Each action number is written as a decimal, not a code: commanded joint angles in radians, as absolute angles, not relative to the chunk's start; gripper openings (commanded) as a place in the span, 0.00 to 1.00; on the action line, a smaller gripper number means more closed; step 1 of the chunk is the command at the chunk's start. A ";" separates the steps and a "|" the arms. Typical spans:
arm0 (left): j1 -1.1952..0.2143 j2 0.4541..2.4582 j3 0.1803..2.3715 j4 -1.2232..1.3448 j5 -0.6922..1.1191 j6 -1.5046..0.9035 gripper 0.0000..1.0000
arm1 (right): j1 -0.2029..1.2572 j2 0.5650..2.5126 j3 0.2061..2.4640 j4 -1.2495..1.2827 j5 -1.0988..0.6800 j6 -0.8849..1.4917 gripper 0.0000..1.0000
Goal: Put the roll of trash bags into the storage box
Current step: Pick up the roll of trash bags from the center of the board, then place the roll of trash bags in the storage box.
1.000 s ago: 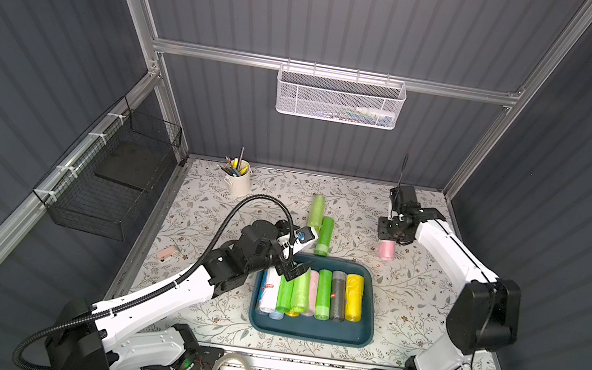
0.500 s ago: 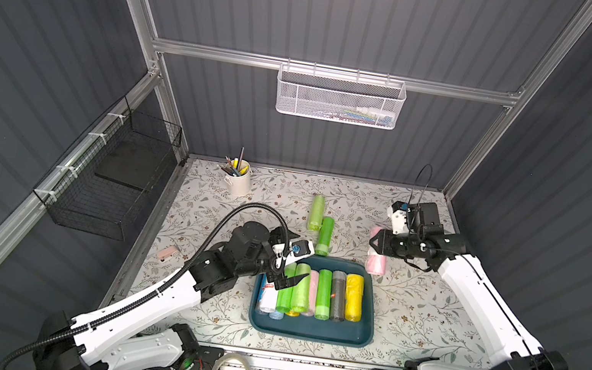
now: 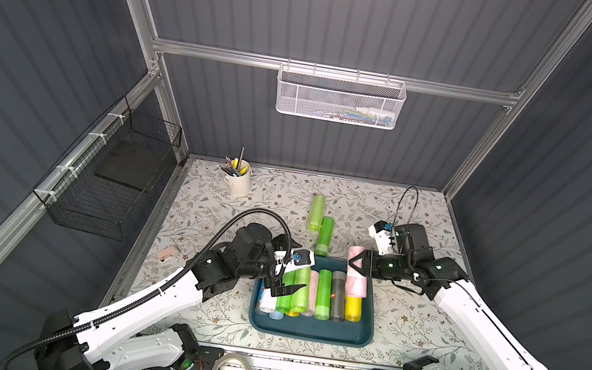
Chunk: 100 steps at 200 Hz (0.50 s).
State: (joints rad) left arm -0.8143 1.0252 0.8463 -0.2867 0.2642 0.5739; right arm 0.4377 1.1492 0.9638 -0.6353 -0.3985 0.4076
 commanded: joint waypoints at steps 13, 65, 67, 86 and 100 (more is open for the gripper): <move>-0.807 1.028 0.879 -0.318 0.288 0.596 1.00 | 0.513 1.149 0.932 -0.499 -0.390 0.500 0.36; -0.806 1.029 0.882 -0.322 0.294 0.598 1.00 | 0.584 1.203 0.910 -0.417 -0.359 0.568 0.36; -0.807 1.028 0.882 -0.323 0.294 0.598 1.00 | 0.586 1.204 0.907 -0.414 -0.358 0.572 0.36; -0.807 1.029 0.879 -0.323 0.295 0.600 1.00 | 0.599 1.216 0.889 -0.394 -0.355 0.587 0.36; -0.806 1.033 0.880 -0.326 0.298 0.603 1.00 | 0.609 1.230 0.887 -0.394 -0.350 0.592 0.36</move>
State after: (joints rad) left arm -0.8143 1.0256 0.8482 -0.3016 0.2726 0.5785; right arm 0.5930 1.2179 0.8986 -0.4469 -0.3664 0.5587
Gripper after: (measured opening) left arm 0.996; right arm 0.406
